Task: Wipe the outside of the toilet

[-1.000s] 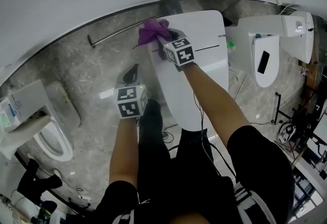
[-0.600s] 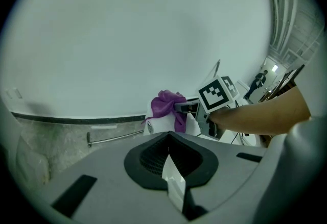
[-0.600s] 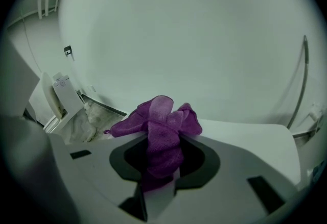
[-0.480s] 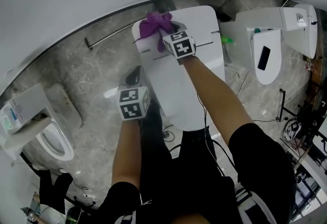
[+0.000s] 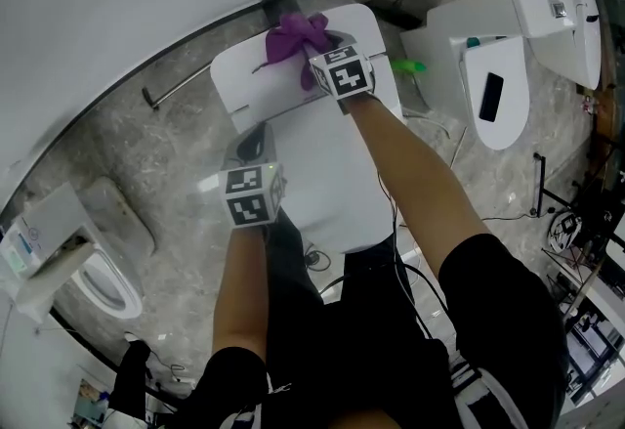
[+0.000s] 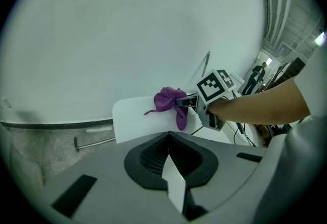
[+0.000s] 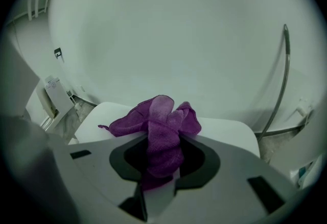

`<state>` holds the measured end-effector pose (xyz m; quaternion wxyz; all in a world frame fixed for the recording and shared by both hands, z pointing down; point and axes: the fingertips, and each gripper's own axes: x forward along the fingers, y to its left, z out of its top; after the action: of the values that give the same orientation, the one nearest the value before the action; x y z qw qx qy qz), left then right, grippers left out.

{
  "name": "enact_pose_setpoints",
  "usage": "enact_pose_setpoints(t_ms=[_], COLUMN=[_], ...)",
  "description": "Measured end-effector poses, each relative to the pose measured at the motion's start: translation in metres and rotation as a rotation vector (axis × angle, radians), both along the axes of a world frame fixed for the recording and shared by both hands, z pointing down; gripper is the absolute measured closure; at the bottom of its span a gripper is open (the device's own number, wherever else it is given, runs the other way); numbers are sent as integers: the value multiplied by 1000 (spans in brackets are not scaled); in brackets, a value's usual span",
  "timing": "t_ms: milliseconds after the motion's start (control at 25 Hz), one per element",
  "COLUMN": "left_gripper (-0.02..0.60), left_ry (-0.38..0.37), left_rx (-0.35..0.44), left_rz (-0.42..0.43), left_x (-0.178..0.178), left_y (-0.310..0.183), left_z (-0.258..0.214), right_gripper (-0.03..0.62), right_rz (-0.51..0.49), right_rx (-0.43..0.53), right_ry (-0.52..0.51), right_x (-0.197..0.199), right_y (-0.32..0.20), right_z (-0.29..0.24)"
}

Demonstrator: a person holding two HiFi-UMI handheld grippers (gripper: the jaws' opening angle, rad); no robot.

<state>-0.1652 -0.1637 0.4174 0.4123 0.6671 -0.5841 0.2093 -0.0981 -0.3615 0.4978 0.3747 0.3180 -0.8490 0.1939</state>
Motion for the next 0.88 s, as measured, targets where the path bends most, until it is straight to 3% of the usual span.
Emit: enact_pose_setpoints(t_ms=[400,880], left_gripper=[571,571], left_ry=[-10,-32], left_rx=[7,-15], left_rz=[55,-8], left_x=[64,132], left_y=[-28,-50], left_z=[-2,-7], right_gripper=[482,482], right_rz=[52,-92], right_rx=[-10,-23], right_ry=[39,56], right_x=[89,143], right_y=[-29,-52], right_z=[4,2])
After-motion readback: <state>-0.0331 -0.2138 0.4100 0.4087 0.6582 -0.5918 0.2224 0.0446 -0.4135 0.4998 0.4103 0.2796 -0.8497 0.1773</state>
